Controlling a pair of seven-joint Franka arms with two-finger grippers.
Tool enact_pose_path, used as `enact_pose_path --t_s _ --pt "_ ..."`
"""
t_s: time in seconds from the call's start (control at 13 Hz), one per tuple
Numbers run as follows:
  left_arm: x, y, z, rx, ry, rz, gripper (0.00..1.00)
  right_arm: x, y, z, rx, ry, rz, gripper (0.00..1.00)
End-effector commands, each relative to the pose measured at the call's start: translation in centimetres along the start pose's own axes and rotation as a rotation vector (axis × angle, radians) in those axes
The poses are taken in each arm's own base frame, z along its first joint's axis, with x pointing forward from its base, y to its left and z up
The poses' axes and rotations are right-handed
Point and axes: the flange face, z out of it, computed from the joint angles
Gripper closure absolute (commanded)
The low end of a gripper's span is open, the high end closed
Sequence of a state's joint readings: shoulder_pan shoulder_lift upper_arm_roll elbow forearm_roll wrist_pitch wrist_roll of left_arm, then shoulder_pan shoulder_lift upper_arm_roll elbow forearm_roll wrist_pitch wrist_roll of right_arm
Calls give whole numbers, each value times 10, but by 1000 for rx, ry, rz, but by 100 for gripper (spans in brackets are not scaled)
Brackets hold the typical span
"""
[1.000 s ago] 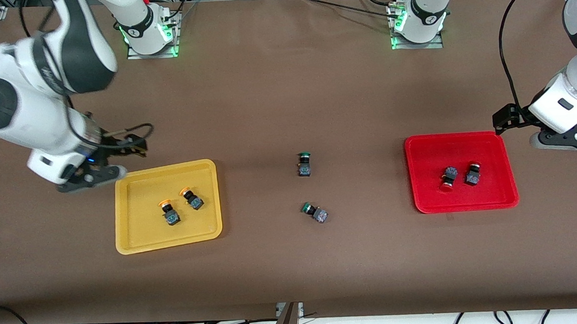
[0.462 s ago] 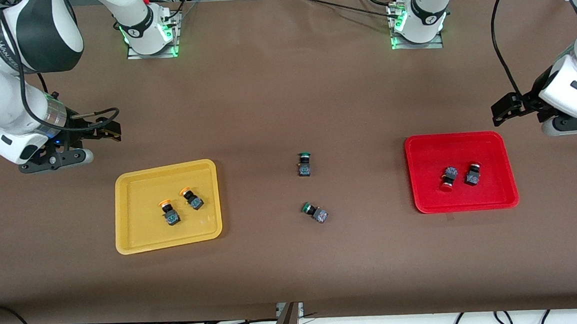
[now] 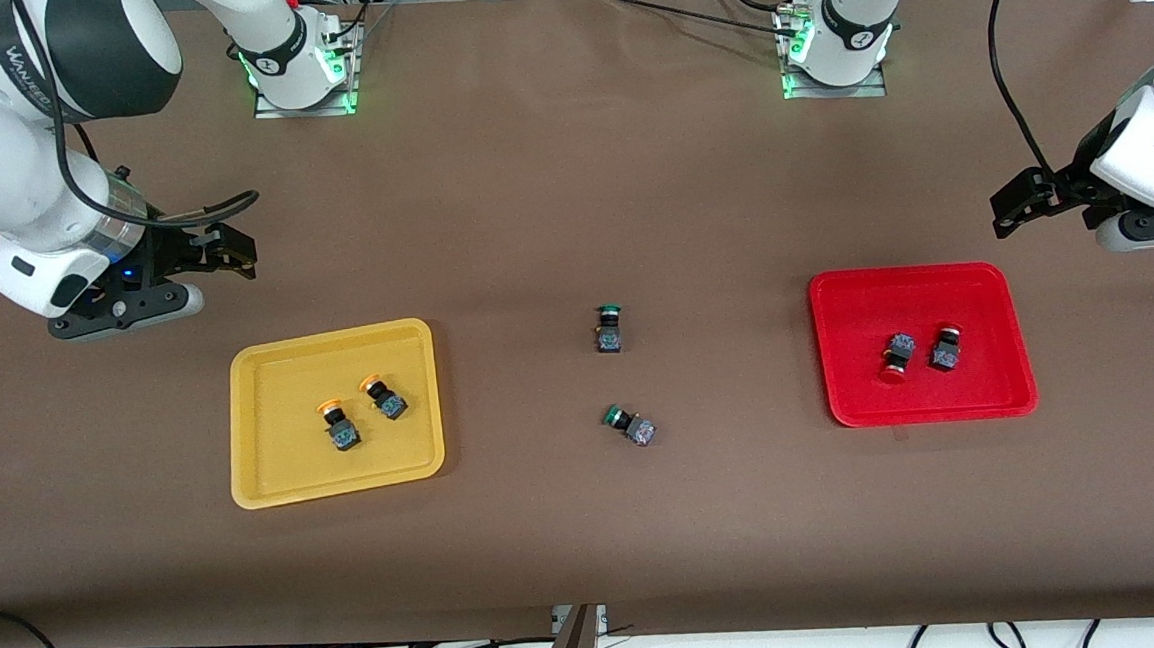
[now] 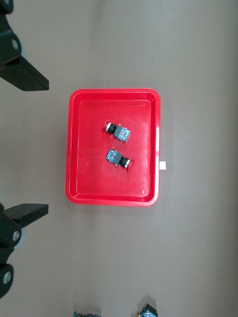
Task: Place red and yellow buttons in trays
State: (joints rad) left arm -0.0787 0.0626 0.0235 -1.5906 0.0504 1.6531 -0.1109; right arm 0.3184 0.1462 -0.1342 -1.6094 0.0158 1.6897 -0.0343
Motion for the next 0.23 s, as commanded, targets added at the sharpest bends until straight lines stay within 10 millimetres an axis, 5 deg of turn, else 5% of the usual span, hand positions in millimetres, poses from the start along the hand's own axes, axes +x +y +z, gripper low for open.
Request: enact_pose_path --t_s 0.0,0.15 --pt "-13 1 -2 -22 10 -7 0 2 2 -17 -18 19 -9 0" --pt "-13 4 -2 -22 10 -7 0 2 1 -17 -15 19 -7 0"
